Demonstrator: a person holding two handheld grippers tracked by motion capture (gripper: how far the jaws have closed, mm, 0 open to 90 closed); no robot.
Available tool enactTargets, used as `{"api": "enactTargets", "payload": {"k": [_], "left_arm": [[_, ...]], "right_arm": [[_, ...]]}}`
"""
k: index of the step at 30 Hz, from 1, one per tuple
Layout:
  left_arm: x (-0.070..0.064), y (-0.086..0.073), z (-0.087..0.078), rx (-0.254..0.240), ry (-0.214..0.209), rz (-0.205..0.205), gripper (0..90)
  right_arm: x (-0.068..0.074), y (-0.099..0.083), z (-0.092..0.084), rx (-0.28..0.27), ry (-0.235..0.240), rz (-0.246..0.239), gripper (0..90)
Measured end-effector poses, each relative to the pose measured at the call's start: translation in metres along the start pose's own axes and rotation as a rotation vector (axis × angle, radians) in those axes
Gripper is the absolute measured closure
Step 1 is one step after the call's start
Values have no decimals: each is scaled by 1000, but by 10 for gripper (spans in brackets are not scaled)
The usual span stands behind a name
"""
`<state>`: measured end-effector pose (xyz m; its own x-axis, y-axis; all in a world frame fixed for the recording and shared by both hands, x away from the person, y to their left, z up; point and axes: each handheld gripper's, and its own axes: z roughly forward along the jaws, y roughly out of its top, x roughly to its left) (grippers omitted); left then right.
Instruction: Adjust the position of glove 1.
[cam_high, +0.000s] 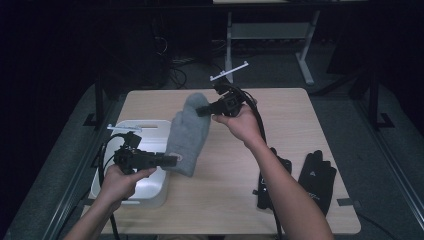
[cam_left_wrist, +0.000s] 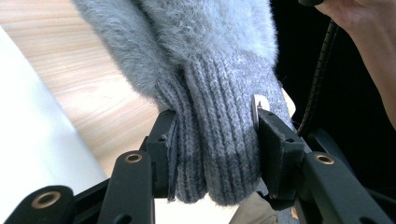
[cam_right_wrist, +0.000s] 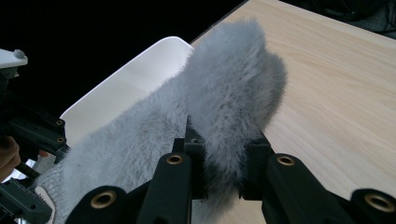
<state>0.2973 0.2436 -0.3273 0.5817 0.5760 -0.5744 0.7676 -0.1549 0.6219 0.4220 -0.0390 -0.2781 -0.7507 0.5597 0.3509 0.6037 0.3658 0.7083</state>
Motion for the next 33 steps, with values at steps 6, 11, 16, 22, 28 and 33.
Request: {"api": "enactTargets", "payload": {"k": [6,11,16,22,28,33], "left_arm": [[5,-2,-9,-5,13,1,538],[9,-5,-17,-17,23,-16,538],[13,-8,-24,-23,28,-24,538],[18,-11,-32,-30,36,-21,538],[22,-14,-38,-35,40,-30,537],[25,-17,-43,-37,45,-33,537]], "right_arm": [[6,7,9,3,9,-6,772],[12,13,20,4,19,-13,772],[15,17,26,9,26,-27,772],[21,23,36,15,35,-37,772],[25,26,42,22,41,-47,772],[28,28,48,29,44,-54,772]]}}
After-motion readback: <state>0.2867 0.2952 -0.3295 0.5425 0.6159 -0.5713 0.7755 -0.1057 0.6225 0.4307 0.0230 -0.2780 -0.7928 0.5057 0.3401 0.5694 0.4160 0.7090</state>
